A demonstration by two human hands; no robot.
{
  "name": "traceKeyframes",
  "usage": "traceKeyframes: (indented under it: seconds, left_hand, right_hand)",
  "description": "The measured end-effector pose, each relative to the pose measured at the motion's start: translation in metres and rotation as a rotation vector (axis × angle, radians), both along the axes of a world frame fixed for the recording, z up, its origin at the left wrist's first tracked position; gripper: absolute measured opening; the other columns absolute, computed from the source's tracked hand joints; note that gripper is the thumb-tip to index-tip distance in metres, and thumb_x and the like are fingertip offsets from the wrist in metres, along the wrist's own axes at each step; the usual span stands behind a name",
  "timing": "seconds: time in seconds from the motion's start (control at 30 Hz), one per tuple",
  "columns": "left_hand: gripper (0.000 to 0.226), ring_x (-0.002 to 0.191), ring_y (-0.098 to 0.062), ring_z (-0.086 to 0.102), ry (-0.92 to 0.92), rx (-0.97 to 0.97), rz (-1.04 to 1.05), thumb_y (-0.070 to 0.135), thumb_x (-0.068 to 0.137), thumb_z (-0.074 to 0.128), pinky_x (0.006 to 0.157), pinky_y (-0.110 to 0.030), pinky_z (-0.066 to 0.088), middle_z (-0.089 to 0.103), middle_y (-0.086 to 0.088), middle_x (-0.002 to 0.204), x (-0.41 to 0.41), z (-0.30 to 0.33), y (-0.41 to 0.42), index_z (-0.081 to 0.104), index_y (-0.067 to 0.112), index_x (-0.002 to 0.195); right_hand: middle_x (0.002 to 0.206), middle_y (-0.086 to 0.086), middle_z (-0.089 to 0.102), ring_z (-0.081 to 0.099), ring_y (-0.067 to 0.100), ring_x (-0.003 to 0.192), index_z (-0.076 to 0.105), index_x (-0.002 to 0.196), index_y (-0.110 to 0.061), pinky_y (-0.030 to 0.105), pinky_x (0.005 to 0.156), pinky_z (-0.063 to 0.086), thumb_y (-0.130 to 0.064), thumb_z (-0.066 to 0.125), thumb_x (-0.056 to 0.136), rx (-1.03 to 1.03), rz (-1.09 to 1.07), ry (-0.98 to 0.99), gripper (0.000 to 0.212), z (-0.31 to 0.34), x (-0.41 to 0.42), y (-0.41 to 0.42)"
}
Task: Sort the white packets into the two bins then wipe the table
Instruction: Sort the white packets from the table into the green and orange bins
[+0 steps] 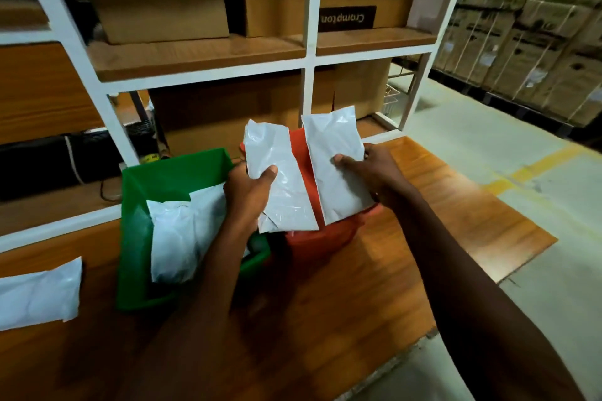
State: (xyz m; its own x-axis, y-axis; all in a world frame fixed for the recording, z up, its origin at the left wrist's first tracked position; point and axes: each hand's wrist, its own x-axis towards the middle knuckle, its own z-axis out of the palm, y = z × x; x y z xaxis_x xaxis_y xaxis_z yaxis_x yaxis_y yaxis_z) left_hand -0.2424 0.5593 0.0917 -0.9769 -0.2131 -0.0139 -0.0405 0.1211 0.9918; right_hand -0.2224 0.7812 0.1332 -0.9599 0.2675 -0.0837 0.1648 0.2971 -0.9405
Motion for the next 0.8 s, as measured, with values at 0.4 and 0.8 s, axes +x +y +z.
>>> traceKeyframes:
  seconds: [0.4,0.8]
  left_hand:
    - [0.058,0.117,-0.037,0.057,-0.204,-0.507,0.105,0.022,0.082,0.073,0.092,-0.040,0.050,0.057,-0.016,0.131,-0.093,-0.021,0.053,0.046,0.013,0.132]
    - [0.026,0.063,-0.024,0.056,-0.606,-0.995,-0.202,0.012,0.085,0.057,0.063,-0.028,0.043,0.049,-0.011,0.066,-0.124,-0.060,0.074,0.047,0.010,0.062]
  right_hand:
    - [0.108,0.011,0.074,0.070,0.035,0.100,0.070,0.112,-0.012,0.050,0.087,0.059,-0.051,0.079,0.051,0.168,0.122,-0.128,0.073,-0.119,-0.155,0.009]
    - [0.117,0.016,0.065,0.065,0.029,0.106,0.060,0.120,0.002,0.032,0.084,0.052,-0.012,0.075,0.084,0.284,0.270,-0.333,0.042,-0.134,-0.152,-0.008]
